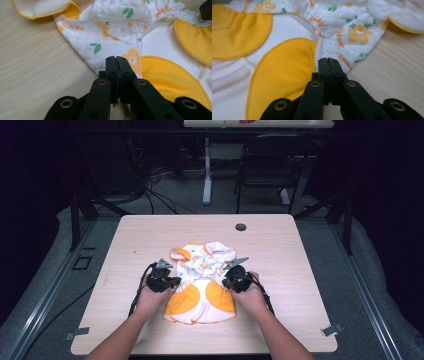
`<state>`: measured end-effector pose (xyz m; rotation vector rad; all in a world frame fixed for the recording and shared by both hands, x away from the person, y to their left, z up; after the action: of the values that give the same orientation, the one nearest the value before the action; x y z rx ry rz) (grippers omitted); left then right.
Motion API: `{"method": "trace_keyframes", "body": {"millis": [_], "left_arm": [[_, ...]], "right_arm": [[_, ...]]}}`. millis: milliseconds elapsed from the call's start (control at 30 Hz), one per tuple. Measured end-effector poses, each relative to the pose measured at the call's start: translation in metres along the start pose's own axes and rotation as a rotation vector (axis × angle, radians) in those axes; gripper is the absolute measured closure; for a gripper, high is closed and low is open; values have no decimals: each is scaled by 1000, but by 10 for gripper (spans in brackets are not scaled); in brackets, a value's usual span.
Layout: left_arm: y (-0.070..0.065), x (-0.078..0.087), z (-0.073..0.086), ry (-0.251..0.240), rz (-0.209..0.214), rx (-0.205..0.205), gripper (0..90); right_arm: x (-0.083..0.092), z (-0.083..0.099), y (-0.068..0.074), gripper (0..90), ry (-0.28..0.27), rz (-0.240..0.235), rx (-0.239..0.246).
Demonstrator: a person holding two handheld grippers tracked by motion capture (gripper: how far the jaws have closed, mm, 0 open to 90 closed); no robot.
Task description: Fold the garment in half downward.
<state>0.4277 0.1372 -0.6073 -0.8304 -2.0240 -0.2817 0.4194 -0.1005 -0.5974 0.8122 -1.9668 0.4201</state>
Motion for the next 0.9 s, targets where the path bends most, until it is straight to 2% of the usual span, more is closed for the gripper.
{"method": "trace_keyframes", "body": {"millis": [33,167,433,633,900], "left_arm": [[0,-2,1,16,1,-16,895],[0,-4,1,12,3,-29,899],[-10,3,11,43,5,-89,900],[-22,10,23,59,29,-116,900],[-34,19,39,47,60,-120,900]], "right_arm": [[-3,0,-1,900,10,5,1],[-9,0,0,900,36,1,21],[-3,9,7,900,63,-24,65],[5,24,18,900,74,-47,99],[13,38,34,900,83,-72,135]]}}
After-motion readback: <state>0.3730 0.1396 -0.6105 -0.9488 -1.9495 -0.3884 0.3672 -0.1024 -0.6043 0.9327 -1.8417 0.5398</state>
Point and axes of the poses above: each handheld gripper's, and its own axes: x roughly backward along the jaws, z roughly out of its underside, y roughly to its left, the point moved 5 cm from there along -x, roughly forward along the jaws, and after that the axes turned 8 degrees about y, right-handed, at the moved point
